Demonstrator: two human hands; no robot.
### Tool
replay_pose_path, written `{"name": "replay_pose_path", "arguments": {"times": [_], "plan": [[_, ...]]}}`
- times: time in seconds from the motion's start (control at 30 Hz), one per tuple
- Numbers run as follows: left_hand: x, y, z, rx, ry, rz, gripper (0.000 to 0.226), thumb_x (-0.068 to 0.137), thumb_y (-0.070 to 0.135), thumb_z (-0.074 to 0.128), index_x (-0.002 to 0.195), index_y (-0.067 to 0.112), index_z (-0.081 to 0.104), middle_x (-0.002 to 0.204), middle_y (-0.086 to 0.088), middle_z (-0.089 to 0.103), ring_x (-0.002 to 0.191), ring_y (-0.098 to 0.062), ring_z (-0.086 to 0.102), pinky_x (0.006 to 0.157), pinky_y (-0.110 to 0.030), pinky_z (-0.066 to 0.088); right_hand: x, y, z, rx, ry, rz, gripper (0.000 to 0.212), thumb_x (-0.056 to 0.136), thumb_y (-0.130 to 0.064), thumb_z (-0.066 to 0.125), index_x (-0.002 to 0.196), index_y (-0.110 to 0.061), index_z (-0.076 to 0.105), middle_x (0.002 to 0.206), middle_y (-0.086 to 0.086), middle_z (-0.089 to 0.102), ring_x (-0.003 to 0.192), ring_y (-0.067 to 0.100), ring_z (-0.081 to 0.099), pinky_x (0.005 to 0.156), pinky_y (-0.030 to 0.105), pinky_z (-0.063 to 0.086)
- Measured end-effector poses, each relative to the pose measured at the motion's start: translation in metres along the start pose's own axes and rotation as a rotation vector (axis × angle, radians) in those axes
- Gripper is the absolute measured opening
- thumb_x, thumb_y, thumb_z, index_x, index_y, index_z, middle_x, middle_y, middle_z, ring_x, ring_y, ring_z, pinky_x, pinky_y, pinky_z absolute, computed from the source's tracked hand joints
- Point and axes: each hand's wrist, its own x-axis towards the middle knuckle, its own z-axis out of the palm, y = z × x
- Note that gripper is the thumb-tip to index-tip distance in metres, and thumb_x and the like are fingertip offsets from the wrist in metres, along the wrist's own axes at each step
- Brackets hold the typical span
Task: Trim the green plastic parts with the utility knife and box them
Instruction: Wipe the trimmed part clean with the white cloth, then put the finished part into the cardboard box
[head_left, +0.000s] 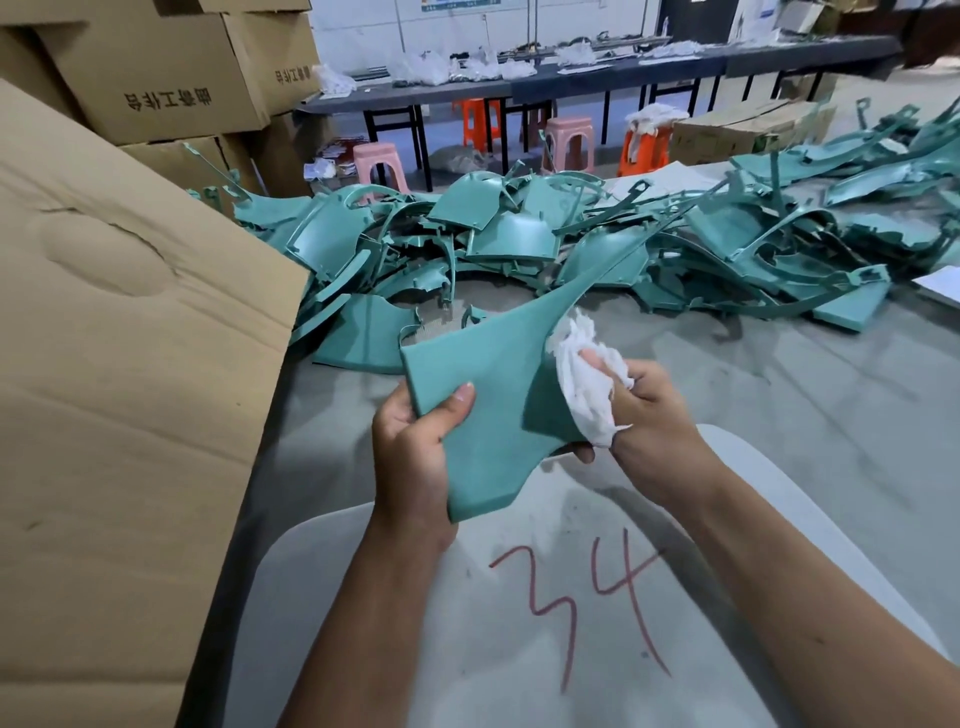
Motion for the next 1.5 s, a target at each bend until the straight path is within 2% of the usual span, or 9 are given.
{"name": "replay_pose_path", "arguments": {"times": [0.2,0.47,0.7,0.73,0.77,0.8,1.07,1.23,1.5], "plan": [[0.004,0.001,-0.002,-0.127,0.18,-0.01,0.022,0.094,0.004,0.062,0.112,0.012,0.072,0.108,-0.012,0.077,0.095,-0.033,0.075,0.069,-0.04,0.062,0.004,-0.001,0.008,0.386,0.366,0.098,0.035,0.109,-0.013,0.046,0.082,-0.012,0.07,0.063,0.006,0.064,0.051,0.019,0.054,0.044,0.022,0.045],[0.001,-0.005,0.003,-0.078,0.293,0.152,0.018,0.1,0.013,0.06,0.113,0.014,0.073,0.114,-0.01,0.076,0.106,-0.033,0.073,0.098,-0.053,0.056,-0.009,0.006,0.039,0.069,0.028,0.113,0.025,0.093,-0.024,0.071,0.068,-0.022,0.074,0.065,0.0,0.067,0.056,0.011,0.061,0.053,0.021,0.049],[0.002,-0.003,0.001,-0.362,0.354,-0.106,0.027,0.103,0.037,0.053,0.103,0.016,0.07,0.116,0.005,0.075,0.068,-0.016,0.075,0.057,-0.02,0.057,-0.011,0.009,0.035,0.343,-0.156,0.149,0.05,0.11,-0.016,0.046,0.062,-0.017,0.059,0.049,0.007,0.041,0.037,0.016,0.036,0.039,0.019,0.034],[0.004,-0.002,-0.002,-0.417,0.371,-0.135,0.027,0.104,0.039,0.049,0.094,0.019,0.065,0.143,0.017,0.025,0.052,-0.011,0.067,0.047,-0.014,0.05,-0.01,0.007,0.03,0.34,-0.166,0.126,0.047,0.108,-0.019,0.049,0.063,-0.018,0.061,0.049,0.005,0.043,0.037,0.015,0.038,0.039,0.02,0.035],[0.006,-0.002,-0.004,-0.437,0.397,-0.135,0.028,0.104,0.04,0.048,0.089,0.021,0.061,0.056,-0.002,0.032,0.044,-0.009,0.06,0.043,-0.012,0.045,-0.009,0.006,0.028,0.264,-0.124,0.103,0.044,0.105,-0.028,0.053,0.064,-0.019,0.063,0.049,0.004,0.047,0.038,0.015,0.041,0.039,0.021,0.037],[0.008,-0.003,-0.007,-0.412,0.428,-0.124,0.029,0.104,0.042,0.049,0.089,0.021,0.062,0.081,0.018,0.067,0.046,-0.009,0.063,0.047,-0.014,0.046,-0.007,0.007,0.025,0.147,-0.04,0.088,0.041,0.103,-0.037,0.058,0.066,-0.02,0.065,0.052,0.003,0.053,0.04,0.016,0.045,0.04,0.023,0.039],[0.0,-0.007,0.013,-0.197,0.615,0.053,0.019,0.101,0.029,0.06,0.11,0.017,0.072,0.107,-0.004,0.078,0.1,-0.025,0.074,0.081,-0.036,0.061,0.012,0.017,-0.016,-0.411,0.46,0.062,0.083,0.09,-0.046,0.077,0.157,-0.03,0.03,0.151,-0.008,0.029,0.125,-0.006,0.047,0.111,0.021,0.031],[-0.003,0.009,0.056,-0.174,0.491,0.091,0.01,0.099,0.016,0.065,0.1,0.023,0.072,0.1,0.003,0.079,0.095,-0.02,0.076,0.081,-0.047,0.062,0.01,0.013,-0.022,-0.929,0.498,-0.08,0.067,0.097,-0.059,0.057,0.155,-0.028,0.042,0.17,-0.004,0.001,0.157,0.026,0.004,0.123,0.051,0.018],[-0.012,0.125,0.111,0.098,0.394,0.295,0.017,0.082,0.014,0.077,0.09,0.024,0.065,0.079,0.009,0.076,0.071,-0.009,0.074,0.068,-0.038,0.062,-0.002,-0.016,0.023,-0.61,0.257,-0.454,0.044,0.108,-0.034,0.052,0.147,-0.016,0.055,0.164,0.0,0.033,0.151,0.019,0.033,0.116,0.048,0.041]]}}
